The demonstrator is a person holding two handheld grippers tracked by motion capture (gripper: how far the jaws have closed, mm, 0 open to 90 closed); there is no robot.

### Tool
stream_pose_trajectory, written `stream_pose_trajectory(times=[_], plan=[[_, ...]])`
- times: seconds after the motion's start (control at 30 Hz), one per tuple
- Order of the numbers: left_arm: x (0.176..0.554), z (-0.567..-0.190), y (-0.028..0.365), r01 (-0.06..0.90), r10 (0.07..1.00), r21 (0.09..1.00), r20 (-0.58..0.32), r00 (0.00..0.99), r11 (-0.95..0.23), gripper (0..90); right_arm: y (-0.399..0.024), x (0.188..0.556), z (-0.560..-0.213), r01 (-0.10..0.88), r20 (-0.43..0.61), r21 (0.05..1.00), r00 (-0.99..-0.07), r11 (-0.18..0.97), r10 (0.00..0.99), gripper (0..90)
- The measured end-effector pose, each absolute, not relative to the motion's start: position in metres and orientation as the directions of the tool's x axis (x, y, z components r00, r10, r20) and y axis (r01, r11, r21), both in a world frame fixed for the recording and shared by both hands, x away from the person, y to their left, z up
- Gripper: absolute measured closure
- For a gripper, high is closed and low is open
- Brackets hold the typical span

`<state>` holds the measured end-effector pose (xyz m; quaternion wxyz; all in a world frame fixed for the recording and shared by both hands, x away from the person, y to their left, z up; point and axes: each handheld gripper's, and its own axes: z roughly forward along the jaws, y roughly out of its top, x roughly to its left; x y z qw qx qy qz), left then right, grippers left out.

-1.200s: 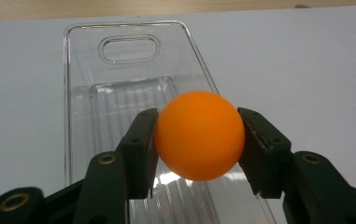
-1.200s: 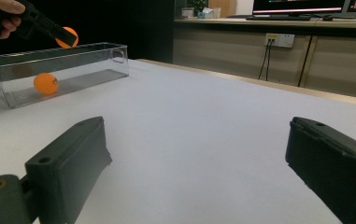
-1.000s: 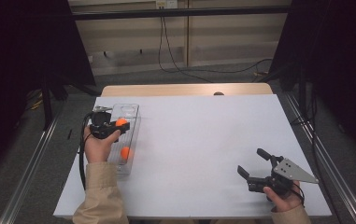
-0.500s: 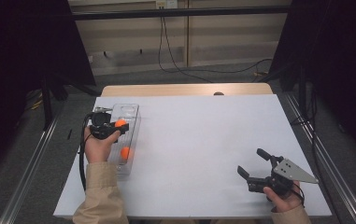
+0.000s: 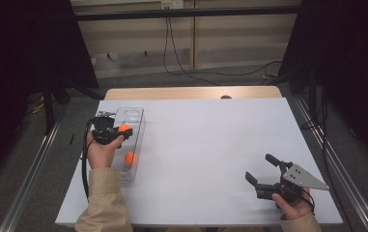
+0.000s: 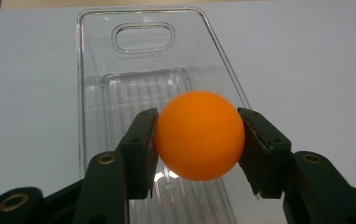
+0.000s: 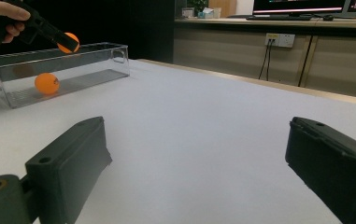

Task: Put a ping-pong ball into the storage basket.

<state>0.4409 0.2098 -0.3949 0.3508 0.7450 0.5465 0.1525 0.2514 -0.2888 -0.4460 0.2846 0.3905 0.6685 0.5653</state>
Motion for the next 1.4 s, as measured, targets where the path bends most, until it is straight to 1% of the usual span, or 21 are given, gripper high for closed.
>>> stream_pose_trajectory(times=[0.1,0.17,0.33,0.4,0.47,0.57,0.7,0.8,0.93,1.17,1.23,1.3,1.4], plan=[[0.441,-0.395,0.21,0.706,0.922,0.691,-0.155,0.354,-0.155,50.3,-0.289,0.251,-0.446,0.199,0.061,0.978,-0.532,0.055,0.845,4.9],[0.441,-0.394,0.21,0.701,0.927,0.697,-0.147,0.346,-0.151,45.8,-0.289,0.251,-0.446,0.199,0.061,0.978,-0.532,0.055,0.845,4.9],[0.438,-0.392,0.212,0.697,0.93,0.705,-0.155,0.333,-0.132,42.6,-0.289,0.251,-0.446,0.2,0.061,0.978,-0.532,0.055,0.845,4.9],[0.436,-0.391,0.212,0.695,0.931,0.708,-0.158,0.328,-0.124,38.3,-0.289,0.251,-0.446,0.199,0.064,0.979,-0.531,0.051,0.845,4.9],[0.433,-0.39,0.213,0.689,0.931,0.714,-0.158,0.329,-0.122,37.1,-0.289,0.251,-0.446,0.199,0.063,0.979,-0.53,0.052,0.845,4.9],[0.429,-0.387,0.213,0.68,0.931,0.723,-0.156,0.33,-0.12,29.9,-0.289,0.251,-0.446,0.198,0.063,0.979,-0.53,0.051,0.846,5.0],[0.421,-0.385,0.215,0.662,0.92,0.744,-0.189,0.344,-0.095,24.2,-0.289,0.251,-0.446,0.198,0.064,0.979,-0.529,0.05,0.846,4.9],[0.413,-0.383,0.217,0.638,0.911,0.765,-0.195,0.364,-0.091,20.4,-0.289,0.251,-0.446,0.2,0.064,0.978,-0.529,0.051,0.847,5.0],[0.403,-0.381,0.218,0.624,0.899,0.777,-0.212,0.384,-0.083,17.5,-0.289,0.251,-0.445,0.195,0.055,0.979,-0.531,0.059,0.845,5.0],[0.389,-0.38,0.217,0.591,0.87,0.805,-0.253,0.423,-0.053,16.4,-0.287,0.251,-0.445,0.194,0.054,0.979,-0.533,0.059,0.844,5.0],[0.385,-0.38,0.216,0.575,0.868,0.817,-0.248,0.43,-0.051,16.0,-0.286,0.251,-0.445,0.191,0.052,0.98,-0.534,0.061,0.844,5.0],[0.383,-0.379,0.215,0.572,0.864,0.819,-0.251,0.435,-0.05,13.9,-0.287,0.251,-0.444,0.19,0.052,0.98,-0.533,0.06,0.844,5.0],[0.378,-0.381,0.214,0.56,0.867,0.825,-0.228,0.443,-0.07,11.9,-0.287,0.251,-0.445,0.192,0.052,0.979,-0.533,0.061,0.845,5.0]])
